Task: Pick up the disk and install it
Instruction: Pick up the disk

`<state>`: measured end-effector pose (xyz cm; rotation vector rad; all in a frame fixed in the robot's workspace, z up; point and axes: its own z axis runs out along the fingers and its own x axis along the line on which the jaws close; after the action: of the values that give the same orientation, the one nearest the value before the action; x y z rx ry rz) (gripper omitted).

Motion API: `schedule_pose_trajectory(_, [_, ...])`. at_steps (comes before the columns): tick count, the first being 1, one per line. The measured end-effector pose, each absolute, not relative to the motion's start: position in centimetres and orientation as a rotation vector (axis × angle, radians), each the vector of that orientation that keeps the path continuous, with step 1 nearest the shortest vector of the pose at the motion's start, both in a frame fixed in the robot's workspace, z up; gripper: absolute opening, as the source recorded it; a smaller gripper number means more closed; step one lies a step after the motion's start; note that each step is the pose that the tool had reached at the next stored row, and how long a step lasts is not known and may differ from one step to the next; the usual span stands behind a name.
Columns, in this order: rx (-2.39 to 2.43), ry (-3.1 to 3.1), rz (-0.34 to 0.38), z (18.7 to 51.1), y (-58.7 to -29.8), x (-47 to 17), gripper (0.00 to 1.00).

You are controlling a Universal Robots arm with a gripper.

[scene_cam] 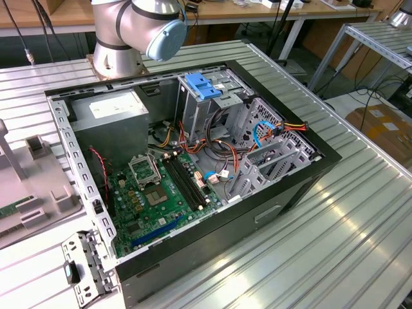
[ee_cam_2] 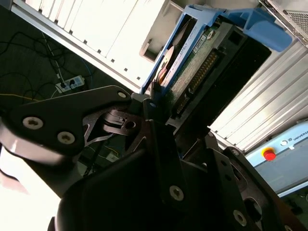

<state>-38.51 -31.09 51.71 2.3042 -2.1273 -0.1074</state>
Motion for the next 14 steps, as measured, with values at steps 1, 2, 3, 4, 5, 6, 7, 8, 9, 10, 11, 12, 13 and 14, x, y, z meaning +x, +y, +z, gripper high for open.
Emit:
schedule_pose_trajectory(1, [2.304, -2.127, -0.107, 51.71, -31.09, -38.47, 0.36])
schedule_pose_trajectory(2, [2.304, -2.127, -0.107, 51.71, -31.09, -38.38, 0.36])
schedule_pose_trajectory(3, [2.304, -2.127, -0.107, 51.71, -31.09, -38.34, 0.36])
schedule_pose_trajectory(4, [2.304, -2.127, -0.107, 51.71, -31.09, -38.29, 0.36])
schedule_pose_trajectory(5, [2.304, -2.127, -0.107, 51.71, -31.09, -38.23, 0.36])
schedule_pose_trajectory(6, [2.304, -2.127, -0.107, 51.71, -31.09, -38.18, 0.36])
schedule_pose_trajectory(7, [2.304, -2.127, -0.107, 51.71, -31.09, -38.14, 0.36])
schedule_pose_trajectory(8, [2.304, -2.127, -0.107, 51.71, -31.09, -38.11, 0.36])
schedule_pose_trajectory(9, [2.304, -2.127, -0.107, 51.71, -31.09, -38.07, 0.36])
schedule_pose_trajectory(10, [2.304, -2.127, -0.107, 51.71, -31.09, -38.03, 0.36])
schedule_pose_trajectory(11, [2.304, -2.127, -0.108, 51.71, -31.09, -38.0, 0.36])
schedule_pose_trajectory(12, [2.304, -2.127, -0.107, 51.71, -31.09, -37.97, 0.36])
schedule_pose_trajectory(13, [2.304, -2.127, -0.107, 51.71, -31.09, -37.93, 0.36])
schedule_pose_trajectory(14, [2.304, -2.127, -0.107, 51.71, -31.09, -37.9, 0.36])
